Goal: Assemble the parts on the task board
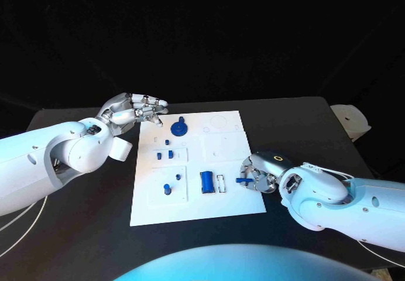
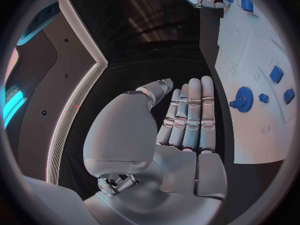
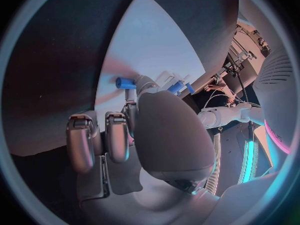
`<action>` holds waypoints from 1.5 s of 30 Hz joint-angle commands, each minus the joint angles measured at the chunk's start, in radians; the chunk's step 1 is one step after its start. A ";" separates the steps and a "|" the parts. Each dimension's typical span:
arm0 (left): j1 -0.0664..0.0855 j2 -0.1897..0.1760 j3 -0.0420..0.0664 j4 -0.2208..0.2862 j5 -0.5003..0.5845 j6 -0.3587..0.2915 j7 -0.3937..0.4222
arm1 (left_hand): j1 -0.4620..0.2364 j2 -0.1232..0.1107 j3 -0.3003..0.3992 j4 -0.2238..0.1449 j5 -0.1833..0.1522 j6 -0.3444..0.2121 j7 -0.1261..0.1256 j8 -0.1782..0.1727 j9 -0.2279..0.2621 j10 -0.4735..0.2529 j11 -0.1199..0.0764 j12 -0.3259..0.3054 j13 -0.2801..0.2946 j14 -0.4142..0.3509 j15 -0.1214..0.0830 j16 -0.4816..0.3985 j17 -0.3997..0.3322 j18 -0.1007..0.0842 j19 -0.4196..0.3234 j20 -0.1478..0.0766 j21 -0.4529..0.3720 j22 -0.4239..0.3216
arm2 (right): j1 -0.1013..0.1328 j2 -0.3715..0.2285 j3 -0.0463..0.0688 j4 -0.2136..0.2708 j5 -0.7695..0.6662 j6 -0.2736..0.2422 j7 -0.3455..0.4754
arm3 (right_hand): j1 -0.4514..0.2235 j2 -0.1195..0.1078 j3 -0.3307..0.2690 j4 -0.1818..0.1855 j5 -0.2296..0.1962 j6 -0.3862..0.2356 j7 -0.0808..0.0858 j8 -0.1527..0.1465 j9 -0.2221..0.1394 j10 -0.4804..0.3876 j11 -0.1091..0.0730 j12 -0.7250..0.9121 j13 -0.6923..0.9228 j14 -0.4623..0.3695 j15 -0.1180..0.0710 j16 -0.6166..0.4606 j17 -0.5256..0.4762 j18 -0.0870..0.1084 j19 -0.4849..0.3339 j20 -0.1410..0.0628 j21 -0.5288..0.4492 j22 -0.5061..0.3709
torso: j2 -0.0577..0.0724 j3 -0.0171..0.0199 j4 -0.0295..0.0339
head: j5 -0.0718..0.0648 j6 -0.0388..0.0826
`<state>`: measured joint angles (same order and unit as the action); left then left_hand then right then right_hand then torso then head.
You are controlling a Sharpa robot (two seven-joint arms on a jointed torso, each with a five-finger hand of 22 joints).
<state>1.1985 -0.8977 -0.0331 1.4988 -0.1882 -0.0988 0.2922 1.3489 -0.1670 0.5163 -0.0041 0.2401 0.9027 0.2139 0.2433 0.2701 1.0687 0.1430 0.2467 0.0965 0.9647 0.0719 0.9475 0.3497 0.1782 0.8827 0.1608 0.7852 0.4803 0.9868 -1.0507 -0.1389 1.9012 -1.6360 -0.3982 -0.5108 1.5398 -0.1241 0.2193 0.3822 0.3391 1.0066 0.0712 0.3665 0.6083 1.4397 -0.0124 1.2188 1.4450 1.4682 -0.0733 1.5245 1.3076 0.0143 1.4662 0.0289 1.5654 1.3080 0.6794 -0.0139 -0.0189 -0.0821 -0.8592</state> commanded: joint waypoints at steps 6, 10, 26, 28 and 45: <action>0.001 0.002 0.001 0.003 0.004 0.017 -0.002 | 0.004 0.000 0.002 0.001 0.007 -0.007 0.002 -0.004 -0.002 -0.008 0.000 0.005 0.001 -0.004 -0.001 0.004 0.001 0.005 0.004 0.000 0.003 0.001 | -0.007 -0.006 -0.007 0.013 0.059 -0.061 -0.036 | -0.216 -0.055 0.283 -0.129 0.013 -0.004 -0.009 0.021 0.029 0.017 -0.002 0.020 -0.054 0.084 -0.004 0.005 0.174 -0.014 0.105 0.002 0.005 0.263 | 0.000 0.0003 -0.0018 | 0.002 -0.001; 0.001 0.002 0.001 0.003 0.005 0.021 -0.006 | 0.003 0.000 0.002 0.002 0.007 -0.008 0.002 -0.004 -0.002 -0.009 0.000 0.005 0.001 -0.004 -0.001 0.004 0.001 0.004 0.004 0.000 0.003 0.001 | -0.006 -0.005 -0.006 0.030 0.094 -0.111 -0.031 | -0.233 -0.062 0.288 -0.129 0.001 -0.001 -0.010 0.021 0.029 0.020 -0.003 0.027 -0.051 0.085 -0.005 0.006 0.177 -0.014 0.105 0.000 0.005 0.263 | 0.000 -0.0003 -0.0016 | -0.001 0.000; 0.001 0.001 0.001 0.006 0.005 0.022 -0.006 | 0.003 0.001 0.002 0.002 0.007 -0.008 0.002 -0.005 -0.002 -0.010 0.001 0.004 0.001 -0.005 0.000 0.004 0.001 0.004 0.004 0.000 0.002 0.001 | -0.002 0.043 -0.005 0.041 0.239 -0.201 -0.004 | -0.245 -0.074 0.295 -0.138 -0.004 0.007 -0.013 0.022 0.030 0.025 -0.006 0.040 -0.042 0.086 -0.008 0.010 0.184 -0.014 0.105 -0.002 0.005 0.263 | 0.001 -0.0010 0.0004 | -0.003 -0.002; 0.001 0.001 0.001 0.006 0.005 0.023 -0.006 | 0.003 0.001 0.002 0.002 0.007 -0.008 0.002 -0.005 -0.002 -0.010 0.001 0.004 0.001 -0.005 0.000 0.004 0.001 0.004 0.004 0.000 0.002 0.001 | -0.002 0.050 -0.005 0.037 0.246 -0.188 -0.005 | -0.256 -0.078 0.295 -0.136 -0.005 0.009 -0.013 0.022 0.029 0.025 -0.005 0.039 -0.043 0.086 -0.008 0.010 0.184 -0.014 0.105 -0.002 0.005 0.263 | 0.001 -0.0012 0.0004 | -0.002 -0.002; 0.001 0.002 0.001 0.008 0.005 0.023 -0.005 | 0.003 0.001 0.002 0.002 0.007 -0.008 0.002 -0.005 -0.002 -0.010 0.001 0.004 0.001 -0.005 0.000 0.004 0.001 0.004 0.004 0.000 0.002 0.001 | -0.004 0.102 -0.005 0.001 0.277 -0.109 -0.005 | -0.352 -0.080 0.259 -0.107 0.031 0.033 -0.018 0.028 0.033 0.034 -0.008 0.064 -0.027 0.087 -0.010 0.011 0.188 -0.014 0.105 -0.004 0.005 0.263 | 0.001 0.0002 -0.0005 | 0.007 -0.006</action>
<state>1.1985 -0.8977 -0.0331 1.5034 -0.1882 -0.0922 0.2813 1.3489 -0.1670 0.5162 -0.0041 0.2439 0.8990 0.2176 0.2433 0.2694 1.0687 0.1429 0.2467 0.0963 0.9647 0.0719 0.9475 0.3497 0.1781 0.8827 0.1608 0.7852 0.4803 0.9838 -0.9505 -0.1440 1.9036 -1.3697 -0.5407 -0.5232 1.1960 -0.2042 0.4842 0.2761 0.3679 1.0261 0.0605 0.3912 0.6386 1.4579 -0.0197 1.2808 1.3078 1.4645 -0.0771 1.5327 1.3073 0.0142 1.4662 0.0289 1.5654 1.3075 0.6802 -0.0140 -0.0189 -0.0771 -0.8653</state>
